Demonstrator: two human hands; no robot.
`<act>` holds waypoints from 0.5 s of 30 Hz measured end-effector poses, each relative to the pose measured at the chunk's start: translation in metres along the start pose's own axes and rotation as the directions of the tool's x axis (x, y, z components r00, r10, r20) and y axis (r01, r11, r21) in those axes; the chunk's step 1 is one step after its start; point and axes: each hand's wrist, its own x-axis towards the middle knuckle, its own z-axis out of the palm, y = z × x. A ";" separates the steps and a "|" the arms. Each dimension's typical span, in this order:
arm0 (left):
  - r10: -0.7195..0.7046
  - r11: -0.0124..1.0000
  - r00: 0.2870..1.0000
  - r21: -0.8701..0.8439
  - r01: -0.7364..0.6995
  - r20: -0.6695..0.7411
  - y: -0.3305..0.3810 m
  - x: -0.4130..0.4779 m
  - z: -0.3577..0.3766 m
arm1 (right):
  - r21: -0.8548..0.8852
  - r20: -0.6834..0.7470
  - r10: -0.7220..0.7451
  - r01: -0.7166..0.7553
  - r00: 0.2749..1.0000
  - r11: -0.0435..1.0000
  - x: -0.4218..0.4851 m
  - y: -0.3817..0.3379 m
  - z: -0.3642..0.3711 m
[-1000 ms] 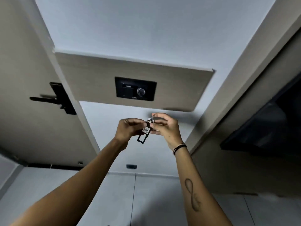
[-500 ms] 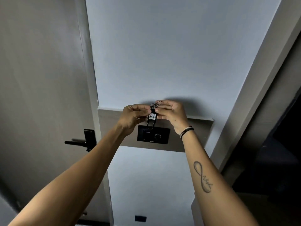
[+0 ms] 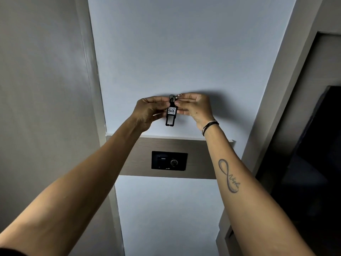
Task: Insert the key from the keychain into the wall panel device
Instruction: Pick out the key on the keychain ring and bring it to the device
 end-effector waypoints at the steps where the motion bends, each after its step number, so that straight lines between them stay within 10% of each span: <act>1: 0.001 1.000 1.000 -0.004 -0.001 -0.004 -0.001 0.000 0.001 | 0.001 -0.002 -0.002 0.002 1.000 1.000 0.000 0.000 0.000; 15: 0.000 0.998 1.000 0.069 0.000 0.006 -0.028 -0.002 -0.012 | -0.085 -0.023 -0.067 0.065 0.997 0.994 -0.005 0.036 0.005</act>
